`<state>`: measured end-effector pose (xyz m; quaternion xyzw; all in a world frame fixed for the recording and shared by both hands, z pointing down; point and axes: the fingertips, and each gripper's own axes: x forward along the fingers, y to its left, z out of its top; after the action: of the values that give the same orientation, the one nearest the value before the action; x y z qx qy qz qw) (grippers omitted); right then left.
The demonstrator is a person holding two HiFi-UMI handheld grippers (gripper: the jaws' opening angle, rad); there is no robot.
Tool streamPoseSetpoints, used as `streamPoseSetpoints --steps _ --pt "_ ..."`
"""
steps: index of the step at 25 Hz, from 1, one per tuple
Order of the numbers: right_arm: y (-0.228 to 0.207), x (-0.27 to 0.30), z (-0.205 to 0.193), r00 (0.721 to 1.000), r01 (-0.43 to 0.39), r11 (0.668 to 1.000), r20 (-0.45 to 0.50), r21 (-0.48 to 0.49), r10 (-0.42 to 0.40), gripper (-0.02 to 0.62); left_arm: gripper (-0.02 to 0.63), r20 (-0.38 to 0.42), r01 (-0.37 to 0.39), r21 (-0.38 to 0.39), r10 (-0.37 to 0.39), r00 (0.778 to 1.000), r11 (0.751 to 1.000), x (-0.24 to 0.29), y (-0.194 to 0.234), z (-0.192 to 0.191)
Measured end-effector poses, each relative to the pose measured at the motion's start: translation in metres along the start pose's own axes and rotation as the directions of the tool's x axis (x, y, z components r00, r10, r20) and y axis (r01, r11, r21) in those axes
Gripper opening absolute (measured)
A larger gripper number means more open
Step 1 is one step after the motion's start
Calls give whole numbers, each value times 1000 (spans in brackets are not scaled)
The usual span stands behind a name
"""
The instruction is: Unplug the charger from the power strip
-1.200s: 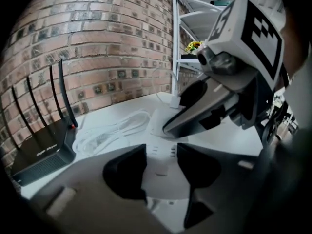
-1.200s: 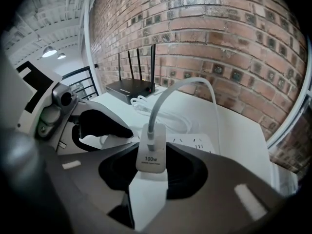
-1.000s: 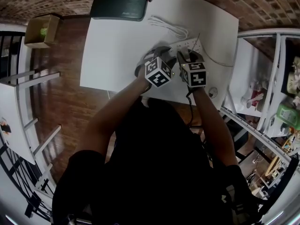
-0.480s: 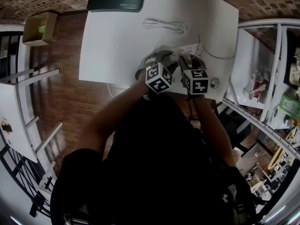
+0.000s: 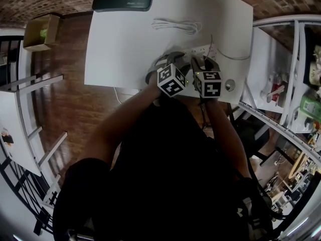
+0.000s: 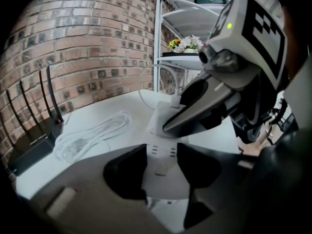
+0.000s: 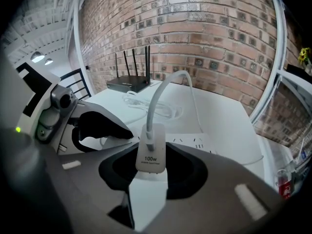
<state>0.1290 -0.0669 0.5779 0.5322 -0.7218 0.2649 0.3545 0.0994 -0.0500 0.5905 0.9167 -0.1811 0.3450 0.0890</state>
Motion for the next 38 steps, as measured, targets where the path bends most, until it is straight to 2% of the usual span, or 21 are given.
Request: streamPoseSetpoints --steps 4,9,15,24,38 --pt "0 -2 1 1000 -9 1000 3 16 9 140 198 -5 2 3 -2 1000 1000 0 -1 0" --pt "-1 -5 -1 999 -43 995 26 85 41 140 198 -6 8 7 -8 1000 1000 -1 -3 0" --pt "0 -6 -2 1000 -6 1000 22 18 5 140 198 -2 7 10 -7 1000 1000 -1 -5 0" --pt "5 -19 6 997 -9 999 71 47 6 140 198 8 -2 13 1 1000 1000 -6 -5 -3" --pt "2 -27 1 996 -10 999 87 50 5 140 193 6 -12 12 12 1000 1000 -4 -5 -3"
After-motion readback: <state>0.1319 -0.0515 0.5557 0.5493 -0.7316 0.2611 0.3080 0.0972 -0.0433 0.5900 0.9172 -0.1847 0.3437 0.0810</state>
